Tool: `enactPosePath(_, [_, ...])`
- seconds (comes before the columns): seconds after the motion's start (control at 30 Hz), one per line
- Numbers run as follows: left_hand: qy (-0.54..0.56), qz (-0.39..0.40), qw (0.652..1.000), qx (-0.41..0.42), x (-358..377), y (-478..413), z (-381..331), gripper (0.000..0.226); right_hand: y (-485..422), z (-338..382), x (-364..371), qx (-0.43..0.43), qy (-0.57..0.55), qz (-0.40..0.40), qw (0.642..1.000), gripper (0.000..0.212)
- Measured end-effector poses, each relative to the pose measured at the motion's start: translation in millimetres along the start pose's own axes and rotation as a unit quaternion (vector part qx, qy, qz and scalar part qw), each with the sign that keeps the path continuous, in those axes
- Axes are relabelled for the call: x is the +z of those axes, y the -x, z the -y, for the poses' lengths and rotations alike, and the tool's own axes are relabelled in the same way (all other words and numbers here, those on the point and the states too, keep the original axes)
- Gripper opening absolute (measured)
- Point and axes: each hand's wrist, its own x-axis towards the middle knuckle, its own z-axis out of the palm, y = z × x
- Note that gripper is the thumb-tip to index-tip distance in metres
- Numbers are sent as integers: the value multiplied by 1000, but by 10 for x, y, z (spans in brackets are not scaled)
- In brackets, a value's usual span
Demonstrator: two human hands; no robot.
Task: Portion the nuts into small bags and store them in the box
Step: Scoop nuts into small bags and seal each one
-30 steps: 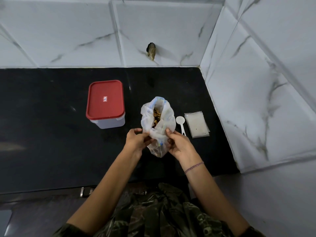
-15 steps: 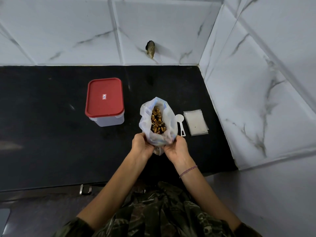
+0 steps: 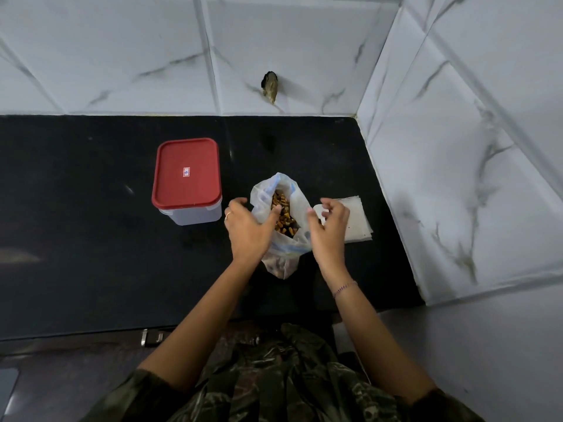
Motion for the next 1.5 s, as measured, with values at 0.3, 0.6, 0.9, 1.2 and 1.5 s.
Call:
enactPosePath(0.3, [-68,106,992,-2,-64,-209,26,37,-287,55,80,32,171,196,965,53])
enactPosePath(0.6, [-25,144,987,-73,-161,-49,144,26,-227,-14,-151,197,85,268,939,42])
enactPosePath(0.9, [-276,54,942,185,55,-251,-134,52,-374,172,126,-159,327,228,903,66])
enactPosePath(1.2, [-93,159,981,67,47,-560,-12,27,-609,-78,200,-74,169,268,946,36])
enactPosePath(1.5, [128,224,924,-281,62,-782,-235,14,-887,-33,435,176,26,233,956,23])
